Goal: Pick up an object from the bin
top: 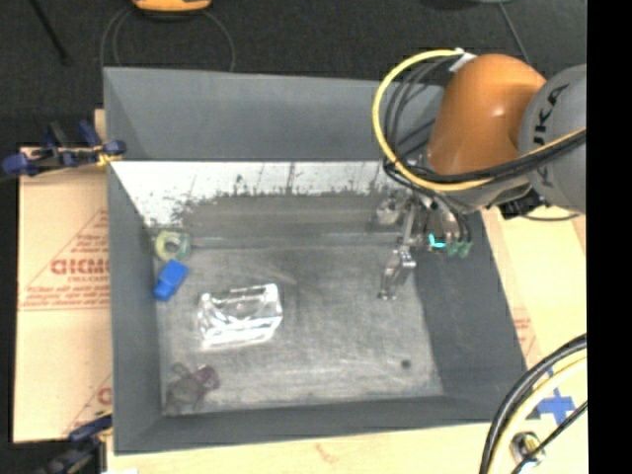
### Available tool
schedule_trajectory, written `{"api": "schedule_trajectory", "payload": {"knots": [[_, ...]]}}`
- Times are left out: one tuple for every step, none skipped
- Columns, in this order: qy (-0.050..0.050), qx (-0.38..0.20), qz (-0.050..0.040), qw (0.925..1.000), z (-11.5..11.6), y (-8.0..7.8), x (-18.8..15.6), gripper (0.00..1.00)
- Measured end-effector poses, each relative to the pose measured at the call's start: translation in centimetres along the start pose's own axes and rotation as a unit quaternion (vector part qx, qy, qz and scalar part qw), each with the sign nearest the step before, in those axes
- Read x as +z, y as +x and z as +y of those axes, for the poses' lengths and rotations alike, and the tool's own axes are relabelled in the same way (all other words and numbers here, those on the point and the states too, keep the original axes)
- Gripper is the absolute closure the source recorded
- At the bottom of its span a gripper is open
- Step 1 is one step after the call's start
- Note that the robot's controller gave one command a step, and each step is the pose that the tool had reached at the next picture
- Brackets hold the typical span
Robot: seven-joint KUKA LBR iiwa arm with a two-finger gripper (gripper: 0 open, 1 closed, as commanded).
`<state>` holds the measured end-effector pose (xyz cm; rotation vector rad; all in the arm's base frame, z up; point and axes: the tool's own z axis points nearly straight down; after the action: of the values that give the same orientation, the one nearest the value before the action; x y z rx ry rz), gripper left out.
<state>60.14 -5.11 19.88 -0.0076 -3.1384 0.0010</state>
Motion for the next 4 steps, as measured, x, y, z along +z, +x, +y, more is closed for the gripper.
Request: {"api": "schedule_trajectory", "payload": {"knots": [[-0.001, -0.051, -0.0016, 0.9987, 4.7, -1.1, 4.5, 0.0], [-0.002, -0.084, -0.0016, 0.9965, 15.6, 0.6, 7.9, 0.0], [-0.001, -0.087, -0.0007, 0.9962, 18.7, 2.0, 11.7, 0.0], [0.001, -0.231, -0.0087, 0.9729, 20.3, 2.8, 12.4, 0.0]]}}
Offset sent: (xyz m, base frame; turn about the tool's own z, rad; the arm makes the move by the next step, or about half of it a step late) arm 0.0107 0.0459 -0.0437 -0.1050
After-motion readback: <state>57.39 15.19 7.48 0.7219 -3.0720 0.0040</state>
